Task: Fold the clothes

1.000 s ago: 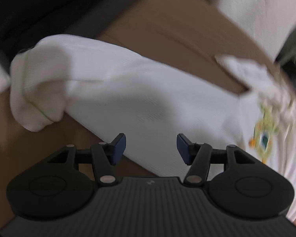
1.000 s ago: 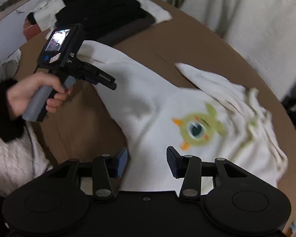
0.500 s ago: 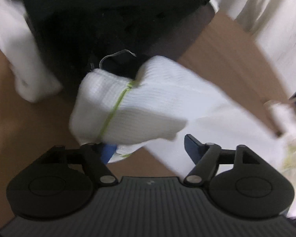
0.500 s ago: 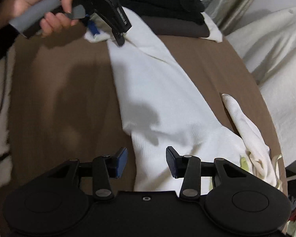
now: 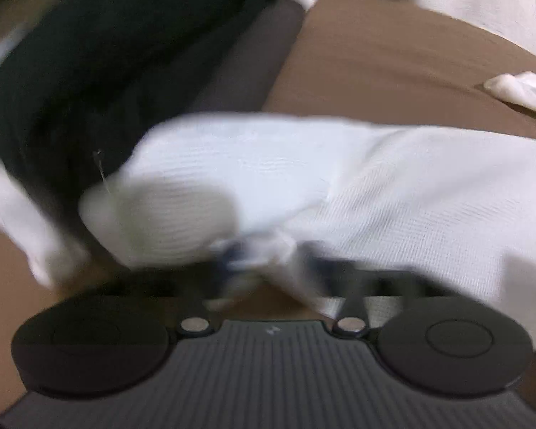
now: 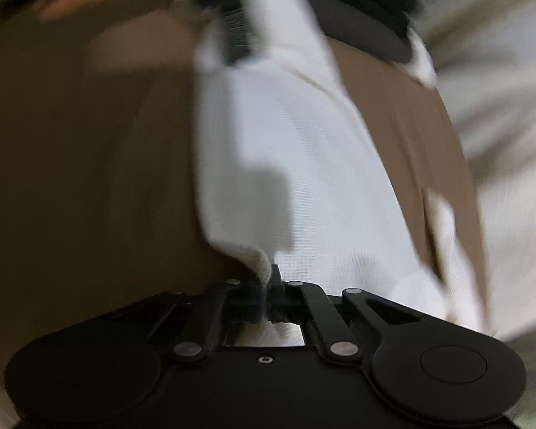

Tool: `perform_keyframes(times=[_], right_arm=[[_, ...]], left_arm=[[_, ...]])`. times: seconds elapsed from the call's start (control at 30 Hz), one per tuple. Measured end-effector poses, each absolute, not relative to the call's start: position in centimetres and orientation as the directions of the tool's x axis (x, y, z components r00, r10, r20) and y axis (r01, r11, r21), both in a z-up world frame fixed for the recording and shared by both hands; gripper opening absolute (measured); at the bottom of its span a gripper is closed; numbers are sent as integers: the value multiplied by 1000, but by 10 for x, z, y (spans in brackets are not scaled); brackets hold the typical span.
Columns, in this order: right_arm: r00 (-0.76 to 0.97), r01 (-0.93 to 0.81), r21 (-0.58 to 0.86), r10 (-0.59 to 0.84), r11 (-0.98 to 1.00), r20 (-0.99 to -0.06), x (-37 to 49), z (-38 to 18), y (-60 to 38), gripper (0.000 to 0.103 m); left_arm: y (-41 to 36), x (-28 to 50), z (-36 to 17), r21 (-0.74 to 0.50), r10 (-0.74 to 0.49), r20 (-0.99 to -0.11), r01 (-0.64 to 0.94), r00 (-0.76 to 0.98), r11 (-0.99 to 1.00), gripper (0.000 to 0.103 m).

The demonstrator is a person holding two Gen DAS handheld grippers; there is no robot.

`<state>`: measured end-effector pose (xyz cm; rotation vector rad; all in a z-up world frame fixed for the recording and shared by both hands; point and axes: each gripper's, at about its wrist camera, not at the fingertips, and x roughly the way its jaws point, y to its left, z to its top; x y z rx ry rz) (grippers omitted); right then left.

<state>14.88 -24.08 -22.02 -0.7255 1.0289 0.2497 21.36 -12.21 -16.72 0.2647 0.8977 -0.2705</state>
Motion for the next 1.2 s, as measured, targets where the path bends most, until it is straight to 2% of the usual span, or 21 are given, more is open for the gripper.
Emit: perform_keyframes(times=[0.07,0.2,0.3,0.37,0.5,0.67,0.73,0.83,0.97,1.0,1.07,1.1,1.13,1.2], right_arm=[[518,-406,-339,-91,849,-850,156,-204,-251,2],[570,-262,-142,35,955,-821,148,-170,-276,2],[653,-200,-123,39,972,-757,132,-154,-286,2],[682,-190,-93,63,977,-729,123,-147,-289,2],[699,-221,-9,151,975,-699,110,-138,-285,3],[688,-286,24,223,958,-690,116,-130,-261,5],[695,-291,26,230,956,-682,124,-131,-253,4],[669,-296,72,260,953,-696,139,-140,-248,4],[620,-309,141,312,941,-720,148,-153,-240,6],[609,-309,169,331,936,-721,149,-156,-239,6],[583,-323,186,350,928,-734,153,-168,-233,6],[557,-337,160,333,928,-761,156,-178,-227,7],[539,-340,144,318,929,-780,157,-187,-224,13],[515,-312,200,343,929,-786,156,-186,-223,18]], left_arm=[[-119,206,-151,109,-142,-742,327,655,939,7],[-114,188,-111,156,-163,-563,297,810,942,7],[-109,193,-82,61,-237,-491,304,838,951,7],[-118,199,-74,69,-260,-454,324,852,943,7],[-134,209,-62,144,-223,-365,292,904,946,8],[-96,228,-84,44,-152,-408,186,900,982,8],[-77,242,-96,-13,-135,-471,146,872,989,8],[-54,245,-105,-71,-138,-516,119,845,990,8],[-55,229,-100,17,-64,-483,82,873,996,8],[-50,226,-101,-8,-59,-495,64,867,998,8],[-31,231,-106,-141,-102,-564,26,820,990,13],[-24,237,-108,-177,-123,-579,23,806,984,13],[-18,242,-110,-207,-140,-592,19,793,978,13],[-19,247,-115,-165,-114,-607,15,786,986,14]])
